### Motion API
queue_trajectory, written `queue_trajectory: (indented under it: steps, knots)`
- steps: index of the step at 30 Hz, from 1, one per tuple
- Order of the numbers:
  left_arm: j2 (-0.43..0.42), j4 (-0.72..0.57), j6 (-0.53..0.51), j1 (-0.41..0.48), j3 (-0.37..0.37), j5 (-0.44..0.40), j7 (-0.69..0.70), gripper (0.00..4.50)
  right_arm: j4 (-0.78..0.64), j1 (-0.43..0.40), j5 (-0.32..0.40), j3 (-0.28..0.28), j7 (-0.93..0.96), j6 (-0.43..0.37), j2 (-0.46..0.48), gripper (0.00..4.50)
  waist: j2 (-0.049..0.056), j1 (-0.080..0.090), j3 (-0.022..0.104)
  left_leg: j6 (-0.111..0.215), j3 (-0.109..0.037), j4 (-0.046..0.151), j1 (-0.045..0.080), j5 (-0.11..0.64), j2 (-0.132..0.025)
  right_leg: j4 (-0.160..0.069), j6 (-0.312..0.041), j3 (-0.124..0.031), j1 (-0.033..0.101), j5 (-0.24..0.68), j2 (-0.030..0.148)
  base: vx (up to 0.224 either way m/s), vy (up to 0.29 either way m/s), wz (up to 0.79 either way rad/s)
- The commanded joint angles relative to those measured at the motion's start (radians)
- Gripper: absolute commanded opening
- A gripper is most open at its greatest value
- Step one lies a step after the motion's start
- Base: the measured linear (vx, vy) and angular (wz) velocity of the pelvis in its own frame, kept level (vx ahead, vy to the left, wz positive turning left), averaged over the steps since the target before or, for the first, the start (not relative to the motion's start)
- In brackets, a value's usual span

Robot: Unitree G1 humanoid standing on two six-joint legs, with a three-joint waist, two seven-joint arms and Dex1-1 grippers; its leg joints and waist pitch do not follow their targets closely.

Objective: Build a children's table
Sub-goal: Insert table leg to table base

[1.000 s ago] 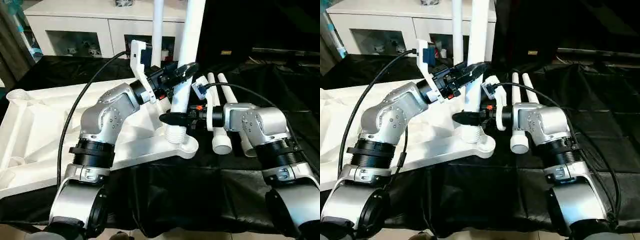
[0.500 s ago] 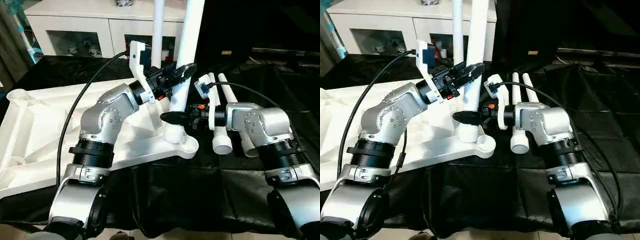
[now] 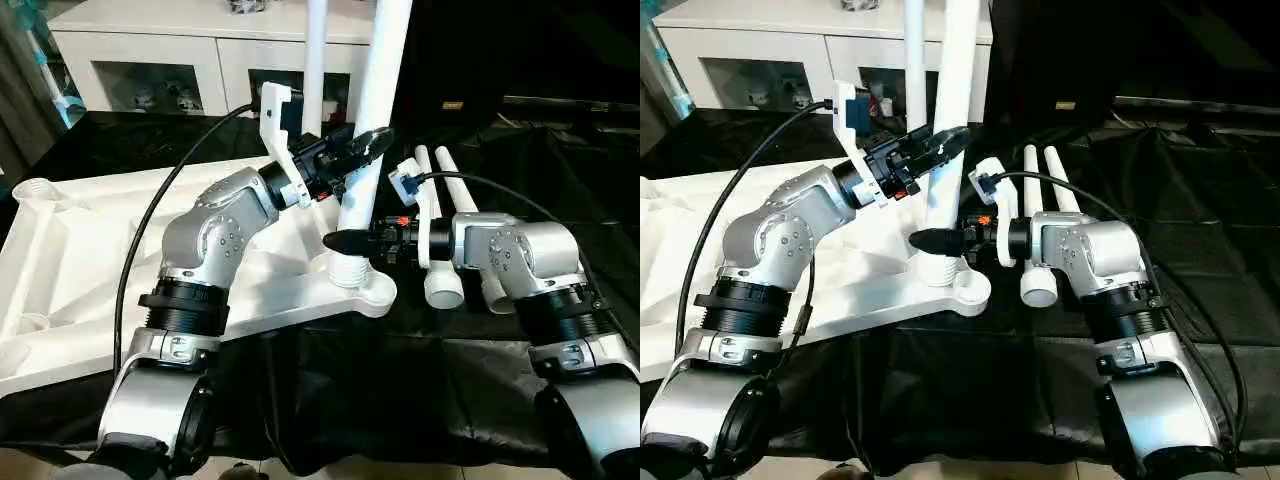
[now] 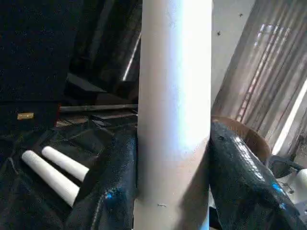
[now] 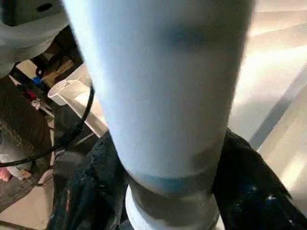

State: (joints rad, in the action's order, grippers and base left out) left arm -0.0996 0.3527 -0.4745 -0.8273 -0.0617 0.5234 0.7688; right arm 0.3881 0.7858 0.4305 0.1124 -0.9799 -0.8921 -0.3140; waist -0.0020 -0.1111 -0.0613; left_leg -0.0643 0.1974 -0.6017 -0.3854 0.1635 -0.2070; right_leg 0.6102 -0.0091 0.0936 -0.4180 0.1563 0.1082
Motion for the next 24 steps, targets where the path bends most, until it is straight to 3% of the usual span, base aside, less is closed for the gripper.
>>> queue_trajectory:
  steps: [1, 14, 24]
  knots:
    - [0.0, -0.018, 0.003, -0.016, 0.0, 0.005, 0.008, 1.82, -0.003, -0.003, 0.005, -0.012, 0.009, -0.008, -0.005, 2.05, -0.002, -0.001, 0.085, -0.007, -0.012, 0.065, 0.018, 0.186, -0.019, -0.063, -0.189, -0.042, 0.064, 0.198, 0.036, 0.0, 0.0, 0.0]
    - [-0.004, -0.029, -0.004, 0.002, -0.014, 0.012, -0.008, 1.81, 0.009, -0.01, 0.011, -0.051, 0.006, 0.054, -0.012, 1.99, -0.001, 0.0, 0.085, -0.008, -0.011, 0.065, 0.019, 0.19, -0.018, -0.063, -0.195, -0.042, 0.065, 0.181, 0.035, 0.0, 0.0, 0.0]
    - [-0.003, -0.028, 0.008, 0.003, -0.028, 0.005, -0.037, 1.81, 0.013, -0.009, 0.009, -0.048, 0.008, 0.072, -0.011, 1.98, -0.001, -0.001, 0.086, -0.005, -0.012, 0.064, 0.018, 0.188, -0.018, -0.062, -0.199, -0.042, 0.066, 0.177, 0.036, 0.0, 0.0, 0.0]
